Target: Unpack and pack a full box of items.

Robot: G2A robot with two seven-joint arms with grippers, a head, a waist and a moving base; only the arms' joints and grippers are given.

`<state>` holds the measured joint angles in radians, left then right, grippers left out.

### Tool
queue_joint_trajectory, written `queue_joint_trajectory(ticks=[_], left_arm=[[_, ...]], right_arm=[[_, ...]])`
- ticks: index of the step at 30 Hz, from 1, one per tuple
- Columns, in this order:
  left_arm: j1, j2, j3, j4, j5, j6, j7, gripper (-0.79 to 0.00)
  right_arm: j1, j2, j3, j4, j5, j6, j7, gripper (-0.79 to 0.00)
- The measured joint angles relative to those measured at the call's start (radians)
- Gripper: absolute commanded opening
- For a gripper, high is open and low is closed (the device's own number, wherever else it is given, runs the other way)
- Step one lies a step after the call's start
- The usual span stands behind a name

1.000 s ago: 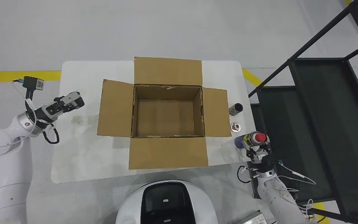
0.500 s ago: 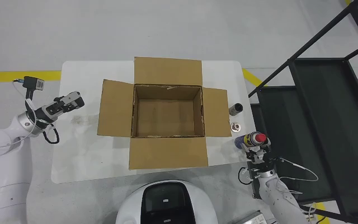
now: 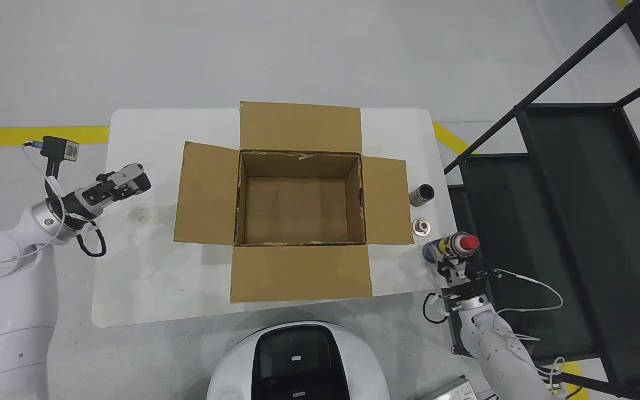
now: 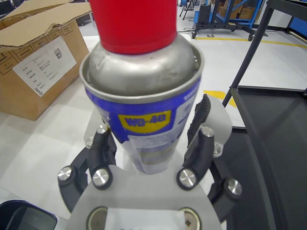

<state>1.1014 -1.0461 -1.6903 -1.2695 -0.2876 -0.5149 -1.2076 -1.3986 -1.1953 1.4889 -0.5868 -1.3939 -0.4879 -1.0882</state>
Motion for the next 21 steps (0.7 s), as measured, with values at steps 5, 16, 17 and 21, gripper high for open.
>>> queue_joint_trajectory(ticks=[5, 16, 17, 21], left_arm=[[0.0, 0.0, 0.0, 0.0, 0.0, 0.0, 0.0, 0.0], [0.0, 0.0, 0.0, 0.0, 0.0, 0.0, 0.0, 0.0], [0.0, 0.0, 0.0, 0.0, 0.0, 0.0, 0.0, 0.0], [0.0, 0.0, 0.0, 0.0, 0.0, 0.0, 0.0, 0.0]], right_arm=[[-0.026, 0.006, -0.006, -0.036, -0.021, -0.022, -0.054, -0.785], [-0.259, 0.052, 0.106, -0.496, -0.025, -0.061, -0.01, -0.785], [-0.285, 0.055, 0.121, -0.555, -0.019, -0.06, 0.022, -0.785], [-0.384, 0.067, 0.179, -0.814, -0.042, -0.039, 0.19, -0.785]])
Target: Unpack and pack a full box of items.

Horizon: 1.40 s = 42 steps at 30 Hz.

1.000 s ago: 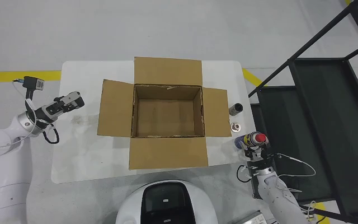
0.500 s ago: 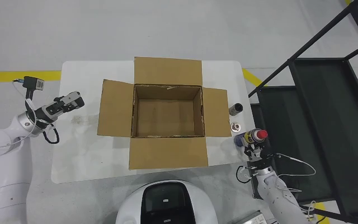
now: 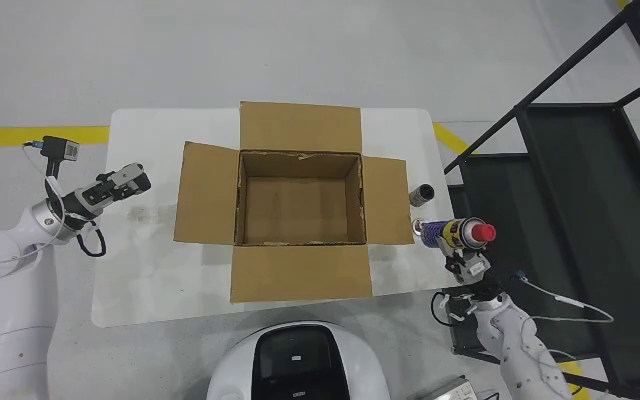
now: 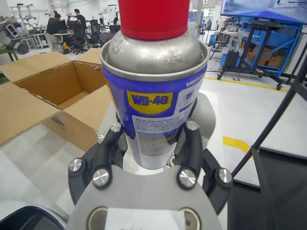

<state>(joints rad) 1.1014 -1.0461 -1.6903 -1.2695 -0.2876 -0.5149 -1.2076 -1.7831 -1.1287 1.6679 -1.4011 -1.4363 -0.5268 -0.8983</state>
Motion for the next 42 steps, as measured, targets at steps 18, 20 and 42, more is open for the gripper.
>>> queue_joint_trajectory(ticks=[18, 20, 42], left_arm=[[0.0, 0.0, 0.0, 0.0, 0.0, 0.0, 0.0, 0.0], [0.0, 0.0, 0.0, 0.0, 0.0, 0.0, 0.0, 0.0], [0.0, 0.0, 0.0, 0.0, 0.0, 0.0, 0.0, 0.0]], right_arm=[[0.007, 0.009, -0.063, -0.449, -0.026, -0.091, 0.543, -0.785], [0.008, 0.009, -0.064, -0.447, -0.018, -0.101, 0.544, -0.785], [0.041, 0.011, -0.096, -0.538, -0.058, -0.08, 0.704, -0.785]])
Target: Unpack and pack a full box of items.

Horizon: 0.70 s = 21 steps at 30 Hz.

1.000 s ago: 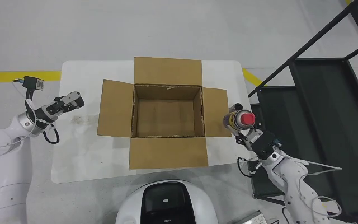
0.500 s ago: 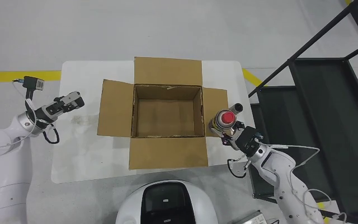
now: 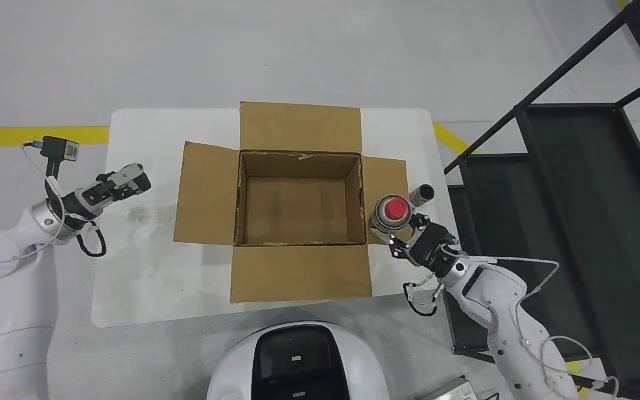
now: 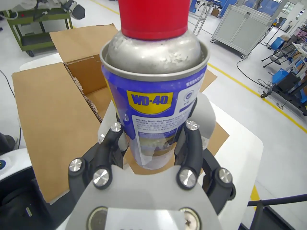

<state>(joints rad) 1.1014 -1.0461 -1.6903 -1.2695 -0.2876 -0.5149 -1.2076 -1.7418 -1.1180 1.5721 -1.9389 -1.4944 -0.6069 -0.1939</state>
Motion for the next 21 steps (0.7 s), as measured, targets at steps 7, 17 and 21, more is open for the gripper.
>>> queue_joint_trajectory(ticks=[7, 17, 21], left_arm=[[0.0, 0.0, 0.0, 0.0, 0.0, 0.0, 0.0, 0.0], [0.0, 0.0, 0.0, 0.0, 0.0, 0.0, 0.0, 0.0], [0.0, 0.0, 0.0, 0.0, 0.0, 0.0, 0.0, 0.0]], right_arm=[[0.195, -0.008, -0.186, -0.154, -0.071, -0.046, 0.484, -0.785], [0.581, -0.075, -0.558, 0.082, -0.016, 0.013, 0.955, -0.785], [0.685, -0.101, -0.631, 0.192, 0.045, 0.04, 1.043, -0.785]])
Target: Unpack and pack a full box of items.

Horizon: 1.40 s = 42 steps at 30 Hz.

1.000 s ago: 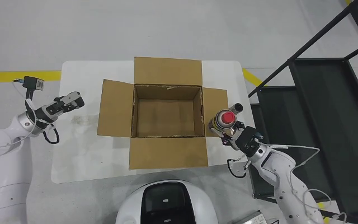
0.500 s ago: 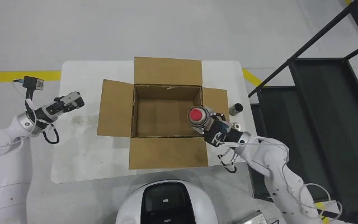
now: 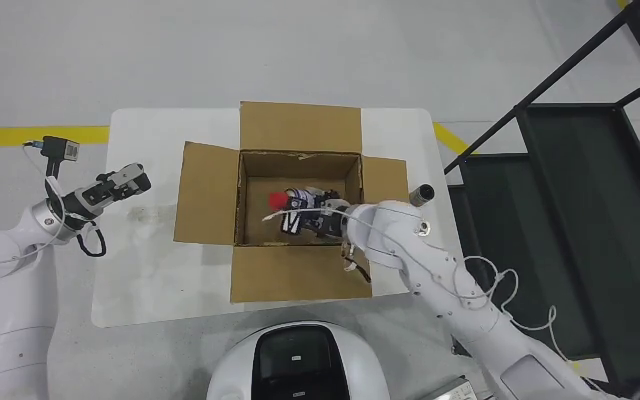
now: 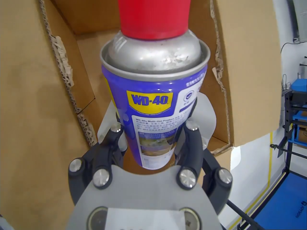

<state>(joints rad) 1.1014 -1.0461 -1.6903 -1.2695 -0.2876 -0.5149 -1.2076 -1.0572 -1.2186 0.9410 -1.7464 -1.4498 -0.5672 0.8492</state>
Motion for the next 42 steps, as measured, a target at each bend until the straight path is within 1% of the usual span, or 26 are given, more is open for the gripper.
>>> queue_joint_trajectory(ticks=[4, 13, 15, 16, 17, 18, 22, 25, 27, 30, 33, 36, 39, 40, 42], left_arm=[[0.0, 0.0, 0.0, 0.0, 0.0, 0.0, 0.0, 0.0], [0.0, 0.0, 0.0, 0.0, 0.0, 0.0, 0.0, 0.0], [0.0, 0.0, 0.0, 0.0, 0.0, 0.0, 0.0, 0.0], [0.0, 0.0, 0.0, 0.0, 0.0, 0.0, 0.0, 0.0], [0.0, 0.0, 0.0, 0.0, 0.0, 0.0, 0.0, 0.0], [0.0, 0.0, 0.0, 0.0, 0.0, 0.0, 0.0, 0.0], [0.0, 0.0, 0.0, 0.0, 0.0, 0.0, 0.0, 0.0], [0.0, 0.0, 0.0, 0.0, 0.0, 0.0, 0.0, 0.0], [0.0, 0.0, 0.0, 0.0, 0.0, 0.0, 0.0, 0.0], [0.0, 0.0, 0.0, 0.0, 0.0, 0.0, 0.0, 0.0], [0.0, 0.0, 0.0, 0.0, 0.0, 0.0, 0.0, 0.0], [0.0, 0.0, 0.0, 0.0, 0.0, 0.0, 0.0, 0.0], [0.0, 0.0, 0.0, 0.0, 0.0, 0.0, 0.0, 0.0], [0.0, 0.0, 0.0, 0.0, 0.0, 0.0, 0.0, 0.0], [0.0, 0.0, 0.0, 0.0, 0.0, 0.0, 0.0, 0.0]], right_arm=[[0.091, -0.025, -0.065, 0.118, 0.048, 0.007, 0.077, -0.785], [0.232, -0.078, -0.189, 0.329, 0.113, -0.009, 0.144, -0.779], [0.253, -0.088, -0.21, 0.364, 0.124, -0.015, 0.152, -0.597], [0.265, -0.095, -0.223, 0.383, 0.131, -0.019, 0.156, -0.486], [0.273, -0.099, -0.232, 0.396, 0.138, -0.023, 0.159, -0.139], [0.279, -0.103, -0.239, 0.406, 0.145, -0.027, 0.162, 0.0], [0.297, -0.114, -0.256, 0.431, 0.163, -0.034, 0.17, 0.0], [0.299, -0.114, -0.25, 0.429, 0.173, -0.042, 0.171, 0.0], [0.294, -0.111, -0.239, 0.413, 0.178, -0.05, 0.166, 0.0], [0.27, -0.097, -0.2, 0.353, 0.191, -0.064, 0.149, 0.0], [0.215, -0.071, -0.127, 0.244, 0.192, -0.065, 0.111, 0.0], [0.118, -0.035, -0.014, 0.1, 0.197, -0.075, 0.046, 0.0], [-0.008, 0.002, 0.133, -0.042, 0.214, -0.088, -0.024, 0.0], [-0.061, 0.014, 0.197, -0.091, 0.23, -0.091, -0.056, 0.0], [-0.142, 0.031, 0.293, -0.153, 0.253, -0.098, -0.104, 0.0]])
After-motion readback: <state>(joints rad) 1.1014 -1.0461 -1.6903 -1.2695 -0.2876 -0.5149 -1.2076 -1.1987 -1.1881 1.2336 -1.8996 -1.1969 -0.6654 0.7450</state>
